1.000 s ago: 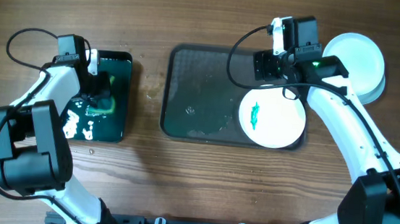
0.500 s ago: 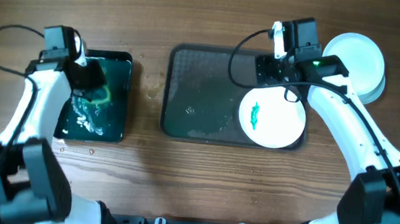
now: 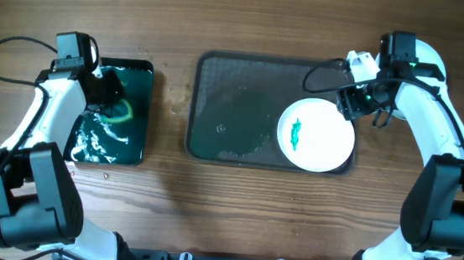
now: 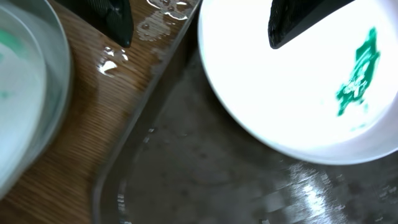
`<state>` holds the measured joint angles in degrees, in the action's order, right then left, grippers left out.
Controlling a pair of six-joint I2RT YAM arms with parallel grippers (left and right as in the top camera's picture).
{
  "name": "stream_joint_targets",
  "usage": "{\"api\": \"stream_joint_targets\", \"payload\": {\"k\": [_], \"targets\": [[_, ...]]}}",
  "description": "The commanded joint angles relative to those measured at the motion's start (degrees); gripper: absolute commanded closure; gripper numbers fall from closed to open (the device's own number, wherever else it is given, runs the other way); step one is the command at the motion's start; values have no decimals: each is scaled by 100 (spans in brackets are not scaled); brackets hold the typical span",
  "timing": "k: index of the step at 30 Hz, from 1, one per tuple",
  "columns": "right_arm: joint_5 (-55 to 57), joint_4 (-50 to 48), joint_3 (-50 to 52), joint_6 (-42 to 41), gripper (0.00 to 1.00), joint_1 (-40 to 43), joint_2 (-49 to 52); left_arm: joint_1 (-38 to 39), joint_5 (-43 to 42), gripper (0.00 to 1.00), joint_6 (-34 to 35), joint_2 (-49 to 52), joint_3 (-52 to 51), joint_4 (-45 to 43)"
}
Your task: Clean dirty plates on tray and stack at the side
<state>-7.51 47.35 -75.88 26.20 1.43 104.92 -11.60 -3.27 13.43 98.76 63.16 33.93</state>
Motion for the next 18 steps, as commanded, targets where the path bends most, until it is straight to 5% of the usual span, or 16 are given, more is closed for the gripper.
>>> {"api": "stream_joint_targets", "payload": {"k": [1,10,12,15,18], "targets": [[-761,133,-24,730,29,-7,264,7,-9,96,98,-13,-4,-31],[-562,229,-9,669,28,-7,857,7,-9,96,98,-13,-4,-37],[-590,297,-9,592,35,-7,896,7,-9,96,98,-13,-4,-59],[-586,356,-7,-13,60,-11,901,7,-11,96,98,-13,-4,-103],[-603,420,-7,-575,64,-33,901,7,-15,96,98,-13,-4,-120]]}}
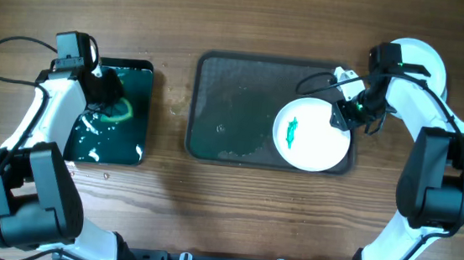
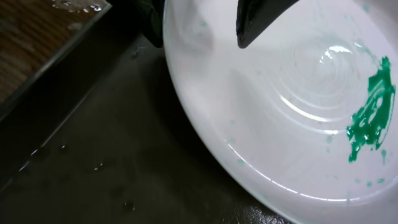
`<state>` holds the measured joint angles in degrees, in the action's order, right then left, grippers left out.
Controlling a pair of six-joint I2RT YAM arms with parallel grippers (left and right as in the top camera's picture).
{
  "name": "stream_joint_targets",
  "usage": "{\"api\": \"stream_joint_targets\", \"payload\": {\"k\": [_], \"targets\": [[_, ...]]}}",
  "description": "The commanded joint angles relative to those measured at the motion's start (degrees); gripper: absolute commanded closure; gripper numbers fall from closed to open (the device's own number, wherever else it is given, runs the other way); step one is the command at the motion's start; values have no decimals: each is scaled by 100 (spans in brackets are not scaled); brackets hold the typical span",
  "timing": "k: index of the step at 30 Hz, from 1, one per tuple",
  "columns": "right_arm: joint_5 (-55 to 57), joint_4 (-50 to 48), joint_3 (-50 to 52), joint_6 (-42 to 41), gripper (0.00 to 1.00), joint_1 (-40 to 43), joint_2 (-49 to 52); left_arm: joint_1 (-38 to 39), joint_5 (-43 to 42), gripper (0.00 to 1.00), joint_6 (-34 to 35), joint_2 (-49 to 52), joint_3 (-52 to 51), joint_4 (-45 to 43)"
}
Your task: Clean dirty plates on tray and stack at the side
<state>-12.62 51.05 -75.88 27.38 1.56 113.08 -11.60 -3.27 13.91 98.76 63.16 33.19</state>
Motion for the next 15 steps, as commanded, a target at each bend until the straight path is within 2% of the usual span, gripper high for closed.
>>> {"api": "stream_joint_targets", "payload": {"k": [1,2,4,6,8,11,15], "targets": [[-146,13,-7,-911,64,-85,85,7,-15,96,50,-13,-4,-59],[-282,-50,-7,-1147,66,-153,85,7,-13,96,52,-13,-4,-81],[-376,-199,-7,-1550,63,-334,85,7,-15,96,66,-13,-4,-129],[-315,-337,-7,-2033,55,-560,85,7,-15,96,184,-13,-4,-166],[273,-136,-7,-2653,44,-745,85,7,-31,96,181,-13,-4,-168],[981,461,-7,-3097,41,-813,85,7,-31,96,181,-13,-4,-166],[769,774,-2,-3239,41,-813,85,7,-31,96,181,-13,-4,-168]]}}
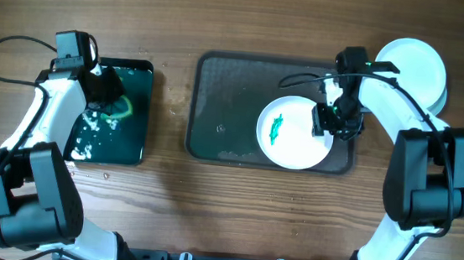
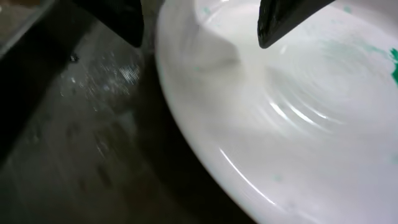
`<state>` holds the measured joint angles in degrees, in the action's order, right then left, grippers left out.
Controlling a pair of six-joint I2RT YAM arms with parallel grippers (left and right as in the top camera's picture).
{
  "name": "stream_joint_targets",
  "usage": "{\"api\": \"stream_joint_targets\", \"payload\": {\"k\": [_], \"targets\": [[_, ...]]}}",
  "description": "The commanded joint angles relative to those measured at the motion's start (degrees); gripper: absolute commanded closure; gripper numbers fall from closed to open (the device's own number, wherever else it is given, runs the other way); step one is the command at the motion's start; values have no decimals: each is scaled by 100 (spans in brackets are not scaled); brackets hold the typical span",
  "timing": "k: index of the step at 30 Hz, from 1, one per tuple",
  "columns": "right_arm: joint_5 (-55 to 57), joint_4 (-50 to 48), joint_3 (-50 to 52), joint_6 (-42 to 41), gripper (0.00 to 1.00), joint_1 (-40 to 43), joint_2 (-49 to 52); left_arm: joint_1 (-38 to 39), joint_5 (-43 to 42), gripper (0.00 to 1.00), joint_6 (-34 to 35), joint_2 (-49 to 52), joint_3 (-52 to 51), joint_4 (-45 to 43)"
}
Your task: Clean dirty plates on tray and stack at the side
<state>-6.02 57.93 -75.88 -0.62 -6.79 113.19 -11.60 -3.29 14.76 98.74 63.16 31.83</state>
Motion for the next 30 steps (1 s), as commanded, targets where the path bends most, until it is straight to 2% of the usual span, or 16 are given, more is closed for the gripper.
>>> {"api": "stream_joint_targets", "payload": {"k": [1,7,9,11,14,18,23,30], "targets": [[-15,74,20,-448,41,22,74,7,-31,96,96,-11,-4,-33],[-149,-175,361,-752,47,22,83,7,-31,96,94,-11,-4,-33],[-144,-339,415,-857,62,22,83,7,-31,96,94,-11,-4,-33],[-173,-634,415,-1001,86,22,83,7,-31,96,94,-11,-4,-35],[-400,-1161,415,-1045,94,22,83,7,-31,96,96,-11,-4,-31],[-697,-1628,415,-1051,96,20,83,7,-247,96,92,-251,133,201],[-695,-1746,415,-1025,96,20,83,13,-240,96,96,-887,173,315],[-697,-2319,415,-953,96,20,83,13,-249,96,267,-81,-127,-28]]}}
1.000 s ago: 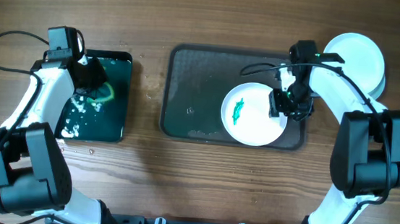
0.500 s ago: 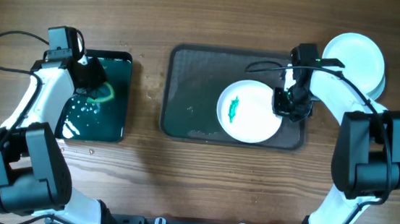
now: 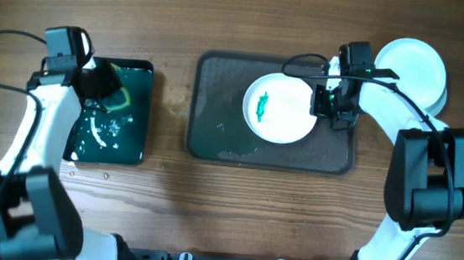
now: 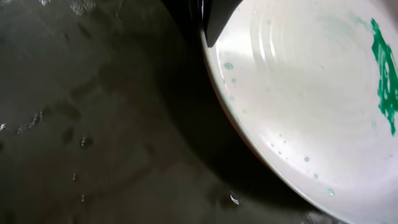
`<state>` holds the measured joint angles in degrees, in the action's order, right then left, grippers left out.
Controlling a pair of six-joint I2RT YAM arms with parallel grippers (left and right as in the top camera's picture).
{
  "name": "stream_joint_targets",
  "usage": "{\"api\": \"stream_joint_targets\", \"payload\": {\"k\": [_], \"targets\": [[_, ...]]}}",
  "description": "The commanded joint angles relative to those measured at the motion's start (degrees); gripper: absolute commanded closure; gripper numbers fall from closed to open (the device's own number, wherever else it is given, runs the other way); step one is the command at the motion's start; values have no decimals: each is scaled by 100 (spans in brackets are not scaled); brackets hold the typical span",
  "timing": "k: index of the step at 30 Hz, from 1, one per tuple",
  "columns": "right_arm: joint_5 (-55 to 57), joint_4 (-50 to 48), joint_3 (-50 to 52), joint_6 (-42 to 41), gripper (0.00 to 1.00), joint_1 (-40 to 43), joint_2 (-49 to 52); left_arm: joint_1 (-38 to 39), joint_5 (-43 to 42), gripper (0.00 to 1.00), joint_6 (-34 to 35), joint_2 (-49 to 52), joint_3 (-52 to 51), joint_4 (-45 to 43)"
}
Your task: Clean dirty plates on tray and stack at the side
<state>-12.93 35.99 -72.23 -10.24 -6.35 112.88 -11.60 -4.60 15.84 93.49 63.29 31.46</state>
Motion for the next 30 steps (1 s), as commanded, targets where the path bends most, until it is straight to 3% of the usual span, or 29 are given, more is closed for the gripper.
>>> {"api": "stream_joint_targets", "payload": {"k": [1,8,16,21,26,30], "targets": [[-94,-229,50,140,96,-24,114,13,-203,96,157,385,-114,68],[-621,-417,50,588,96,-260,114,133,-1036,96,157,-678,125,566],[-229,-640,50,243,96,-699,114,1204,-1453,96,184,-660,125,516],[-269,-654,50,234,96,-769,114,2334,-1460,96,1005,-590,122,-179],[-551,-647,50,109,96,-774,114,3394,-286,96,1945,-122,122,-817],[-627,-675,50,109,96,-774,114,3901,-236,96,2371,614,122,-1637]]}}
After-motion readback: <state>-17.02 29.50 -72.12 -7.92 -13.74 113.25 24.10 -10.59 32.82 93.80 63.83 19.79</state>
